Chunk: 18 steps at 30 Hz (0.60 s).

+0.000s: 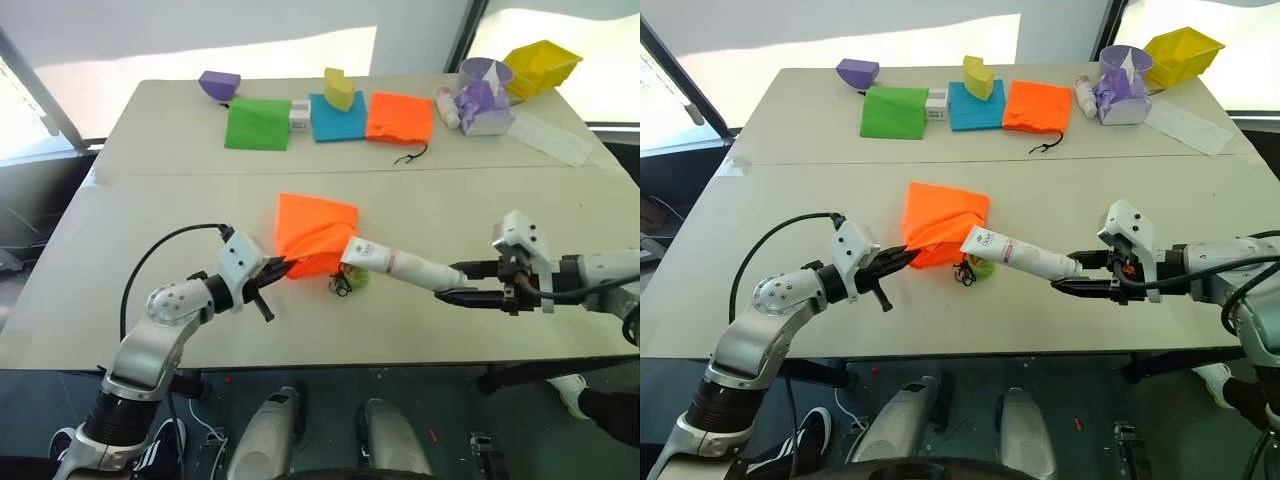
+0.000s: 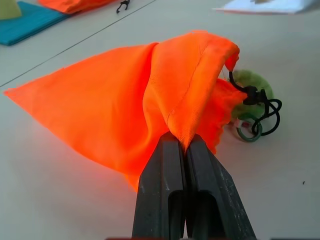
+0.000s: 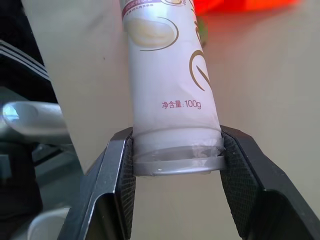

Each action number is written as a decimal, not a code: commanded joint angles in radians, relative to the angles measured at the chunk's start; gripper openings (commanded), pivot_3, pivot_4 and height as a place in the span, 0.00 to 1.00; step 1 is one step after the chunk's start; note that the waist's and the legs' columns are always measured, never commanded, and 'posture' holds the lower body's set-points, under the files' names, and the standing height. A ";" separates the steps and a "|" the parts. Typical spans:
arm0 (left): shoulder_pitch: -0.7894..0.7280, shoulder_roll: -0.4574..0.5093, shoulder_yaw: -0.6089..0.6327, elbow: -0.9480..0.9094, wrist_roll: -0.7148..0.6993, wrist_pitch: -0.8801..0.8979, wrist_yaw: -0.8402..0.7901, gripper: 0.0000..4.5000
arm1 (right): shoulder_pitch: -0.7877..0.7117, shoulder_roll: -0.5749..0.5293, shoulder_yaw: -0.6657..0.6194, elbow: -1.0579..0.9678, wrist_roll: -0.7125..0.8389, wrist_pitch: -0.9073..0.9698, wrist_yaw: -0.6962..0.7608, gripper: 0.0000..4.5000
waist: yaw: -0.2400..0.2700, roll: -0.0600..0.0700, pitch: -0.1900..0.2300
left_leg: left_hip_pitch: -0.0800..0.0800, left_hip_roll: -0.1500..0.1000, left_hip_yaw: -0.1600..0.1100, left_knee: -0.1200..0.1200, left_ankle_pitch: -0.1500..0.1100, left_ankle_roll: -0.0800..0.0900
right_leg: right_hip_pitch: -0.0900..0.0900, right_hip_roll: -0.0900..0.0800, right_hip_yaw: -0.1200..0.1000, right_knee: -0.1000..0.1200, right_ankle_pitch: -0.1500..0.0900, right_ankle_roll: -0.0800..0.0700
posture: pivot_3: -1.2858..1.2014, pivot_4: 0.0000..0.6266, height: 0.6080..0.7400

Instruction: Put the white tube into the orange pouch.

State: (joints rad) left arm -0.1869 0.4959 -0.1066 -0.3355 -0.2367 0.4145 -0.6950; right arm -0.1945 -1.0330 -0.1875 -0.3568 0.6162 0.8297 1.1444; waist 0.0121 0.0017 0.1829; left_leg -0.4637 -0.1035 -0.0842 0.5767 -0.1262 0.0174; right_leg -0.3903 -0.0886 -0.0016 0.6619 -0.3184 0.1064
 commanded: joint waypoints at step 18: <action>-0.028 0.009 0.010 -0.054 -0.024 0.009 -0.017 0.00 | -0.014 0.225 0.197 -0.185 -0.045 0.037 -0.367 0.40 | -0.001 0.000 0.000 | -0.001 0.000 0.000 0.000 0.000 0.001 | -0.001 -0.001 0.000 -0.002 0.000 0.000 | 0.52 0.24 1.00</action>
State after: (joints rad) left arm -0.2107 0.4996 -0.1217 -0.3389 -0.2411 0.4197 -0.7149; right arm -0.1883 -0.8230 -0.0009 -0.5419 0.6025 0.8899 0.8290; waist 0.0107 0.0013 0.1827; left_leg -0.4643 -0.1032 -0.0839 0.5772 -0.1265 0.0179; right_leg -0.3913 -0.0892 -0.0024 0.6601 -0.3182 0.1063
